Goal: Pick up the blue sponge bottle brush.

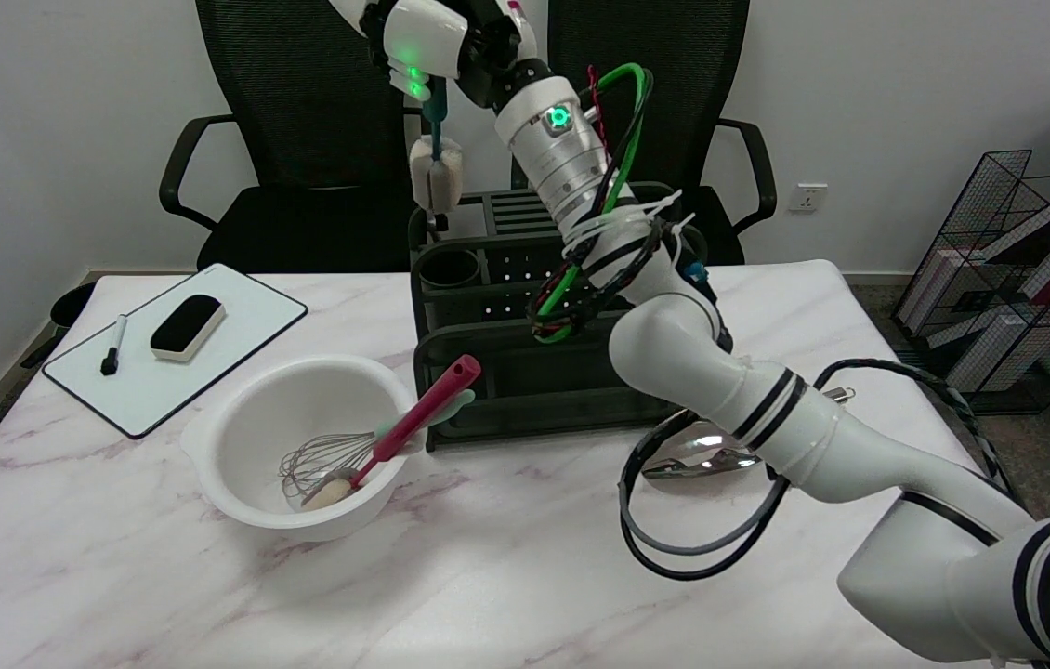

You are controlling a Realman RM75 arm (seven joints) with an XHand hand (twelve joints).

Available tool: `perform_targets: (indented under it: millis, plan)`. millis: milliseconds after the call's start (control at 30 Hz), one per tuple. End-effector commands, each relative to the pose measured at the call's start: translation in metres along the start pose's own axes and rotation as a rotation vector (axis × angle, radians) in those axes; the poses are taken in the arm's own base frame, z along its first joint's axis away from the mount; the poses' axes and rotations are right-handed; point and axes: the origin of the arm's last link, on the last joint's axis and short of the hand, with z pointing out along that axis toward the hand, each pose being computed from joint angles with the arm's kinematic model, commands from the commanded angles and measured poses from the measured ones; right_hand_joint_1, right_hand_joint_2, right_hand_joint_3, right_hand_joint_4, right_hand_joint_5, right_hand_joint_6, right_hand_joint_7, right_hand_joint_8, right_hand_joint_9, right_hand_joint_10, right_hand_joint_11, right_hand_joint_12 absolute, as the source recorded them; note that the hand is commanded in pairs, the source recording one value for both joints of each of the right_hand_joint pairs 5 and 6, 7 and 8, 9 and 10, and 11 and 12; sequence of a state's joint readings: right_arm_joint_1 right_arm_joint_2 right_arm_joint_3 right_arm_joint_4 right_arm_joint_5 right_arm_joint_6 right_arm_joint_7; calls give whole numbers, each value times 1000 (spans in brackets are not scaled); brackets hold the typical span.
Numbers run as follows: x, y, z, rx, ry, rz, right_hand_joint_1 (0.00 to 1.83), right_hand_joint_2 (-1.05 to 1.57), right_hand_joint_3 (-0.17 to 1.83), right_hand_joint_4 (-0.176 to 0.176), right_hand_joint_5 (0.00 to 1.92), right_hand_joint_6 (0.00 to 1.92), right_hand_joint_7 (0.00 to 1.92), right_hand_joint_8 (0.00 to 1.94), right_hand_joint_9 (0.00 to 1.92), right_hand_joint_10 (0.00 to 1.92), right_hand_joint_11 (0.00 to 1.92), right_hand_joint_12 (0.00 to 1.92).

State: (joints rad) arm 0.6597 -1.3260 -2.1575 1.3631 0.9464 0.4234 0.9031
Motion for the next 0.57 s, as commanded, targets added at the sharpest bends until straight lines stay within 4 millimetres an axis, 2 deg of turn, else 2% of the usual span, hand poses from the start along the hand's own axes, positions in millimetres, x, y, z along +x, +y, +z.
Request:
perform_targets:
  millis: [33,200,567]
  plan:
    - [-26,-17,-17,6,-103,165,885,1437,696,0,1920,1920,1920,1920,1920,1920,1828,1828]
    - [-37,-12,-21,-41,-144,283,879,1445,697,0,1920,1920,1920,1920,1920,1920,1820,1820]
    - [-52,16,-52,-222,-153,511,877,1444,702,0,1920,1920,1920,1920,1920,1920,1820,1820]
